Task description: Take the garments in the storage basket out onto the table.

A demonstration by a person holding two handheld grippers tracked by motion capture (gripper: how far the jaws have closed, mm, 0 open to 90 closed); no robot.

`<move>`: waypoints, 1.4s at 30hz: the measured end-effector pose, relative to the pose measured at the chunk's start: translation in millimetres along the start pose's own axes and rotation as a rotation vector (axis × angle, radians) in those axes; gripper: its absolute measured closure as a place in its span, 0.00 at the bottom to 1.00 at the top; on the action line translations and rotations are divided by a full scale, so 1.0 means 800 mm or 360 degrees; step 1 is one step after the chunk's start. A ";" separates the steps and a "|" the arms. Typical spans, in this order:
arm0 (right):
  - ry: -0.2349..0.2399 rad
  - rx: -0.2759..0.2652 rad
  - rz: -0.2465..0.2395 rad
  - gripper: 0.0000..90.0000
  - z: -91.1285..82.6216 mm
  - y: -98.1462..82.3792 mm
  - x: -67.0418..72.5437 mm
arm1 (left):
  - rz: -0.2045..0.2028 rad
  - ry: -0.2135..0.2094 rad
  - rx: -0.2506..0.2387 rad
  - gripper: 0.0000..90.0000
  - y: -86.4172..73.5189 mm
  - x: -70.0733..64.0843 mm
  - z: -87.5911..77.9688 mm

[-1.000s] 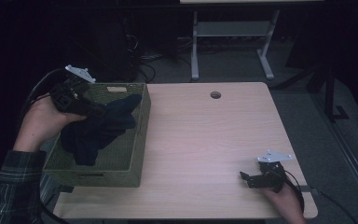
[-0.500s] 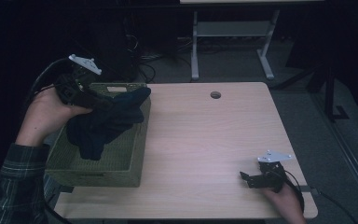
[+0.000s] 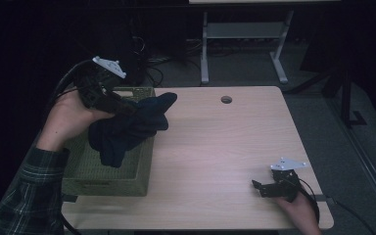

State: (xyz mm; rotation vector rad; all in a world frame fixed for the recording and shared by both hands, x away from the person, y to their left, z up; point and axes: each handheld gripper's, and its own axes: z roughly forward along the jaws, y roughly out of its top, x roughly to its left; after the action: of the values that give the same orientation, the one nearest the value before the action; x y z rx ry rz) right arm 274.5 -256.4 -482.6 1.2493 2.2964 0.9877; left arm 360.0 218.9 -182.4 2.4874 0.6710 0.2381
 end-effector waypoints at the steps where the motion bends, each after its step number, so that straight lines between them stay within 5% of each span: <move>1: 0.0000 0.0000 0.0000 0.09 0.000 0.000 0.000 | 0.0005 -0.0001 -0.0001 0.84 0.003 -0.002 0.002; 23: 0.0002 0.0002 0.0004 0.09 0.000 0.000 0.000 | 0.0111 -0.0105 -0.0015 0.84 0.054 -0.032 0.049; 42: 0.0003 0.0002 0.0010 0.09 0.000 0.000 0.000 | 0.0190 -0.0189 0.0008 0.84 0.092 -0.067 0.123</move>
State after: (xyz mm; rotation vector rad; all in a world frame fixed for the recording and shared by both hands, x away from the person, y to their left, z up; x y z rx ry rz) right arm 274.3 -256.1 -482.4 1.2574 2.2965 0.9904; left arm 373.9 92.8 -225.8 2.5266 0.4755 0.1316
